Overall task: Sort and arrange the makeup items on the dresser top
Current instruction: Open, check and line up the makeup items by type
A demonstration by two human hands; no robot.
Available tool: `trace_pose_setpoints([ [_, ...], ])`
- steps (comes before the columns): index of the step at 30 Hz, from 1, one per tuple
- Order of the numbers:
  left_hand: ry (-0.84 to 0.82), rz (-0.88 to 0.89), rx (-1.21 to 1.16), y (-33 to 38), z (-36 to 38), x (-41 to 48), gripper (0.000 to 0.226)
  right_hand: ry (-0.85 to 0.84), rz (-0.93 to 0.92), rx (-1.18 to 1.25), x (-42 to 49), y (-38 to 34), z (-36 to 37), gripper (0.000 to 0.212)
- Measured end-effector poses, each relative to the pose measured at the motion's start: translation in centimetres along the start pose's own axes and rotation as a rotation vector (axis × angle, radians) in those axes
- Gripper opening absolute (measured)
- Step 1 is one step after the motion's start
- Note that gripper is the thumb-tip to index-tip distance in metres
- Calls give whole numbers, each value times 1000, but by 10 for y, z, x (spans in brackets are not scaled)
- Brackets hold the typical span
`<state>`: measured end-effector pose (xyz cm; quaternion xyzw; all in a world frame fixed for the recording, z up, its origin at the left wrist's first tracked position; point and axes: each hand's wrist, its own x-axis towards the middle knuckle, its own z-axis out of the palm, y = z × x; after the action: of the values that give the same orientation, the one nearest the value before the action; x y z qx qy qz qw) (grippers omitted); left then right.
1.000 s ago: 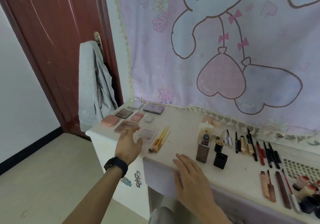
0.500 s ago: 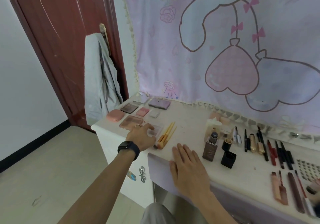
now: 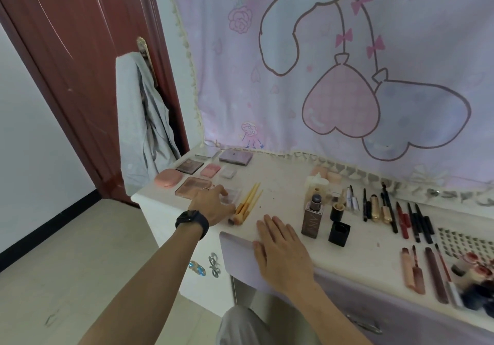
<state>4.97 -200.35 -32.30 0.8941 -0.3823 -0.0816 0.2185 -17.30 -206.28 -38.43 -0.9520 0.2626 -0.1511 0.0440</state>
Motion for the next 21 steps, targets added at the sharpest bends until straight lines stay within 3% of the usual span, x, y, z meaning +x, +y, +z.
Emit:
trace_pose_setpoints([
  [4,96,-81,-338,-2,-7,-12,41,-2,10,14,1,2,2,63],
  [9,214,25,-634,1,-15,-59,46,-13,39,70,3,2,2,69],
  [12,191,137,-615,7,-13,-90,58,-28,114,331,9,2,-12,64],
  [17,71,365,-350,16,-4,-119,70,10,426,1148,1,-11,-55,42],
  [21,86,475,-251,23,-2,-129,77,63,546,1339,-16,-13,-61,16],
])
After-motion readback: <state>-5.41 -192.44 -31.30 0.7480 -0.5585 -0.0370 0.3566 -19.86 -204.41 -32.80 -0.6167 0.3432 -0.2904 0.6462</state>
